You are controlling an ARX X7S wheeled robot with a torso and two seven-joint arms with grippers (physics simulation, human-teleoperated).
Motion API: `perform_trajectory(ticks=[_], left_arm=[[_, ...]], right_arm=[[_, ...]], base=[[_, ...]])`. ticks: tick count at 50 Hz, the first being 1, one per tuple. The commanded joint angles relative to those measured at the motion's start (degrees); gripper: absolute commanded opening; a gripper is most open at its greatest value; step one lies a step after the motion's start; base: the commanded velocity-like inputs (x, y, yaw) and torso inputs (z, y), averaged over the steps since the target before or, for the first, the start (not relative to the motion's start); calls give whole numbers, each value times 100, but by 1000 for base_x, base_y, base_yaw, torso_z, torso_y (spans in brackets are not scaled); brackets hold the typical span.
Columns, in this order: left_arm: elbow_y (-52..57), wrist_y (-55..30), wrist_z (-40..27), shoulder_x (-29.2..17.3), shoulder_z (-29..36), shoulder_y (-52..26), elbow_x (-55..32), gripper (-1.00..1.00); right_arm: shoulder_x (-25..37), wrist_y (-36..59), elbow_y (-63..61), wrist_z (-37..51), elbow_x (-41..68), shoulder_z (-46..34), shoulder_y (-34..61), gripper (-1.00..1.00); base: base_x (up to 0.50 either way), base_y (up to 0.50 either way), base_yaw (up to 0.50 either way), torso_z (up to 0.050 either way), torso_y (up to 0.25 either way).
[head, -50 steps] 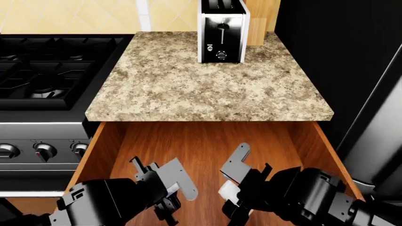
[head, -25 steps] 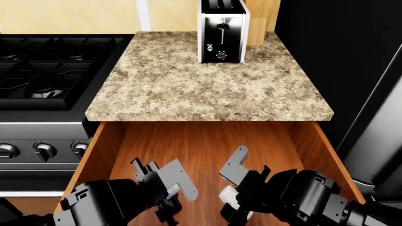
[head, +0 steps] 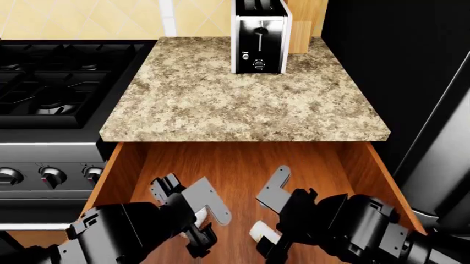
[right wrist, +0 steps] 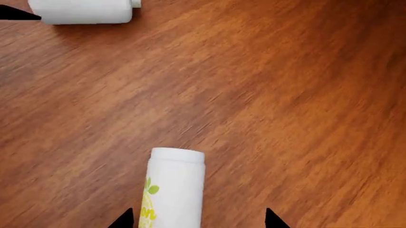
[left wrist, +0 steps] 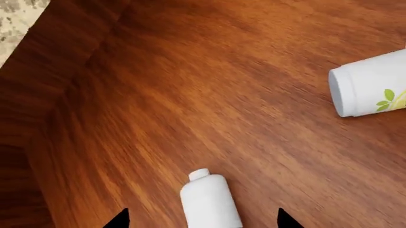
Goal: Pick and place the shaker into the drawer. Then close the cabinet.
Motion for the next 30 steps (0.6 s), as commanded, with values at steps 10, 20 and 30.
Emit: perform_trajectory(ticks=[10,20,30], left_arm=[[297,-196,-210,-68,-363,-248,-212,100],[454,-295,-250,-126,-493,-318,-349,100],[767,-505,-353,-214,-737,-446,-614,100]], right_arm=[[188,287,-430,231,230,251,313,100],[285,388,-645,356,353,374,411,100],[371,514,-885,491,522,549,573,100]], base=[[0,0,0,0,0],[0,0,0,0,0],[0,0,0,0,0]])
